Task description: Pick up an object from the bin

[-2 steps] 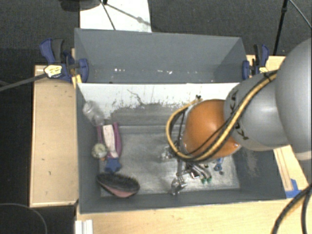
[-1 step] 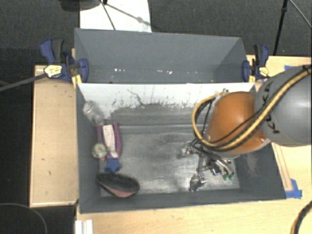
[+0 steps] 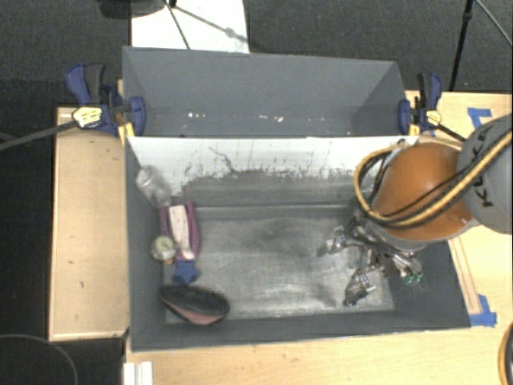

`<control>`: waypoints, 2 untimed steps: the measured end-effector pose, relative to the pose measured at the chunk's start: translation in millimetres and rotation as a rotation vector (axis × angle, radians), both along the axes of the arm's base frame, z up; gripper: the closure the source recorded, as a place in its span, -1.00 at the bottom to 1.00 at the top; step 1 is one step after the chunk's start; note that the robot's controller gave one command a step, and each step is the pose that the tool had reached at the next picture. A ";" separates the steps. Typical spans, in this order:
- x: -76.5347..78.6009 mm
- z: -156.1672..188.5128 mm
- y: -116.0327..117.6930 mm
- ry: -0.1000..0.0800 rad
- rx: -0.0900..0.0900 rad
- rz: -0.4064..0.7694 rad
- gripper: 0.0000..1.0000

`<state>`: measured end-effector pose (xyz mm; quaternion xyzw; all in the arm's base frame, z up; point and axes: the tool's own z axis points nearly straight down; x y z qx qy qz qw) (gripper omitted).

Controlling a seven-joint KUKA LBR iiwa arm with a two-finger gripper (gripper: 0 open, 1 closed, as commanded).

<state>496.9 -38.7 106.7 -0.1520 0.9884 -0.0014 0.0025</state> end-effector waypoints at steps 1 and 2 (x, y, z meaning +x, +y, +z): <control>0.0 17.9 -19.5 -0.002 0.002 -0.046 -1.00; 16.8 10.2 -68.1 0.000 0.000 -0.006 -1.00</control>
Offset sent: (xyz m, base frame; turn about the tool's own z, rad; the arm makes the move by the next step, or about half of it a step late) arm -0.0011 -0.0185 0.0169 0.0390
